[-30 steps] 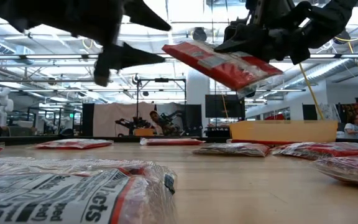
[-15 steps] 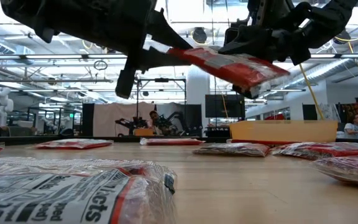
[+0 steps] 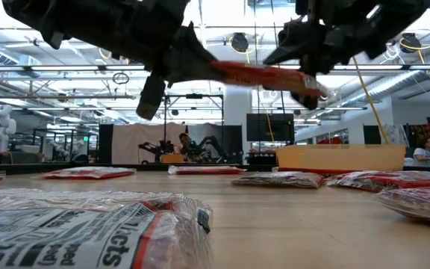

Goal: Sort popcorn bags into baskets
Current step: Put the red popcorn bag into the orange bin

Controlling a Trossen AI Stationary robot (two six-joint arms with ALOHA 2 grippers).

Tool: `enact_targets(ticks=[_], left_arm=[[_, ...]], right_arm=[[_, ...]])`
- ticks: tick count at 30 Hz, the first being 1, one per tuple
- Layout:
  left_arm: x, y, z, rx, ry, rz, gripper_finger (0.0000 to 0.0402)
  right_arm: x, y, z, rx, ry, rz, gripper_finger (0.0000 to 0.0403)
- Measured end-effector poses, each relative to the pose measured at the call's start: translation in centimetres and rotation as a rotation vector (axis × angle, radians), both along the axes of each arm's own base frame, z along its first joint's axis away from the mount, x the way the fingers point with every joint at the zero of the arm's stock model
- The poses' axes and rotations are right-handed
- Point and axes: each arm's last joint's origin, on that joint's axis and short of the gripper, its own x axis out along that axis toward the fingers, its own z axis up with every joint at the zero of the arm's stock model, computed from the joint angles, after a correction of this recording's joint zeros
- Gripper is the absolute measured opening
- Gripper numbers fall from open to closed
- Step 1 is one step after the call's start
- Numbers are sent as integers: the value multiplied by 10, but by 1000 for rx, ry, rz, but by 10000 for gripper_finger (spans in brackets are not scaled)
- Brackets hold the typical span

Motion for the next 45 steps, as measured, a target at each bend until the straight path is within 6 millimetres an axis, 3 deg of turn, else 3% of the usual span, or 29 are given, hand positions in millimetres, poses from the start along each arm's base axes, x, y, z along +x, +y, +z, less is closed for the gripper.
enact_targets(ticks=[5,11,20,27,31,38,45], left_arm=[[0,16,2,-334,-101,133,21],[-4,49,3,-758,-95,249,24],[-12,82,5,-1138,19,274,21],[-17,104,1,-1240,77,335,14],[-20,110,-3,-1248,118,369,14],[-20,111,-3,-1223,138,352,24],[-20,111,-3,-1165,154,316,14]], right_arm=[[-19,13,27,-276,58,-114,198],[-27,43,35,-510,58,-244,198],[-8,74,34,-663,16,-202,199],[29,93,25,-871,124,-40,199],[45,98,8,-976,242,9,199],[60,89,-10,-1010,317,8,195],[65,70,-15,-983,356,22,144]])
